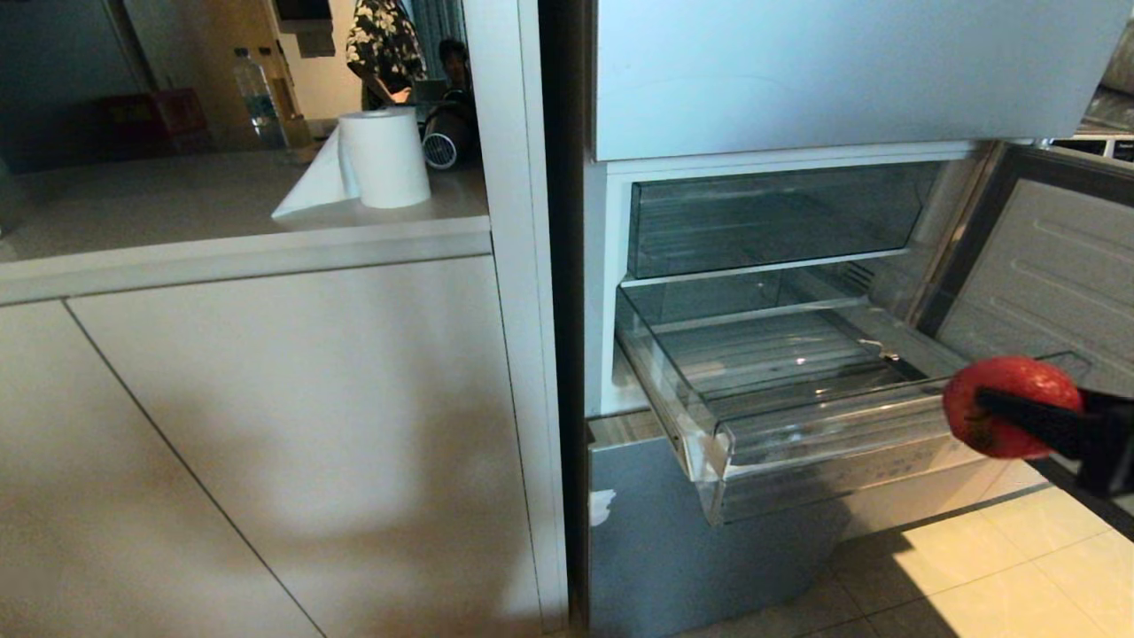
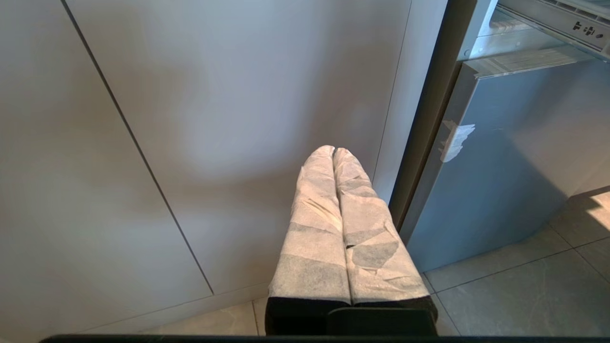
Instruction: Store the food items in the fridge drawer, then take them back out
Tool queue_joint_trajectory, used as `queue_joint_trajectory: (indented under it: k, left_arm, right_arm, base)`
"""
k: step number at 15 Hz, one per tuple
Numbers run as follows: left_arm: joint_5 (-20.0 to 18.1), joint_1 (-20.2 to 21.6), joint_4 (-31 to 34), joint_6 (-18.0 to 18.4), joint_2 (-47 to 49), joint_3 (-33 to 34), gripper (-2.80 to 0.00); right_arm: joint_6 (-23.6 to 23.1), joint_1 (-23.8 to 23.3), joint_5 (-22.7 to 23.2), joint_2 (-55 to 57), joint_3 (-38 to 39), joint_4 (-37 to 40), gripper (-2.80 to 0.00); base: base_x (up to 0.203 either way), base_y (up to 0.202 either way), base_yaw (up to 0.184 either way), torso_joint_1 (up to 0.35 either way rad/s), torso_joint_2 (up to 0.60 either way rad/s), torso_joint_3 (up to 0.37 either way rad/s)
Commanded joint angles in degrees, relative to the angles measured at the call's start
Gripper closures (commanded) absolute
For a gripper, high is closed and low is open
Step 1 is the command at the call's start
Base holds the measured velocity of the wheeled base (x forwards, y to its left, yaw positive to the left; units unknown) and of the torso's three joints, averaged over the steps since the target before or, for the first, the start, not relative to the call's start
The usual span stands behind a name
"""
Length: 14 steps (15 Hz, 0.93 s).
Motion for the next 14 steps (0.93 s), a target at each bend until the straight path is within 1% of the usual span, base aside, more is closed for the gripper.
queue_joint_trajectory:
  k: [1, 5, 9, 11, 13, 14]
  left_arm:
    - [0.02, 0.01, 0.01, -0.01, -0.19, -0.01, 0.0]
    - [0.02, 0.01, 0.01, -0.01, -0.11, -0.01, 0.0]
    - [0.02, 0.01, 0.01, -0.01, -0.11, -0.01, 0.0]
    - [0.02, 0.01, 0.01, -0.01, -0.11, -0.01, 0.0]
    - [0.02, 0.01, 0.01, -0.01, -0.11, -0.01, 0.0]
    - [0.02, 0.01, 0.01, -0.01, -0.11, -0.01, 0.0]
  right_arm:
    - [1.19, 0.65, 0.39, 15.76, -9.46, -0.26, 0.0]
    - [2.43, 2.23, 0.58, 27.98, -20.97, -0.33, 0.0]
    - [2.45, 2.56, 0.47, 37.54, -28.98, -0.42, 0.0]
    - [2.5, 2.57, 0.32, 40.46, -31.59, -0.44, 0.0]
    - [2.5, 2.57, 0.25, 42.15, -32.57, -0.52, 0.0]
    - [2.52, 2.57, 0.16, 42.53, -33.1, -0.53, -2.8]
  base:
    - [0.0, 0.0, 0.0, 0.0, 0.0, 0.0]
    - [0.0, 0.0, 0.0, 0.0, 0.0, 0.0]
    - [0.0, 0.0, 0.0, 0.0, 0.0, 0.0]
    - [0.0, 0.0, 0.0, 0.0, 0.0, 0.0]
    - [0.0, 0.0, 0.0, 0.0, 0.0, 0.0]
    - [0.0, 0.0, 0.0, 0.0, 0.0, 0.0]
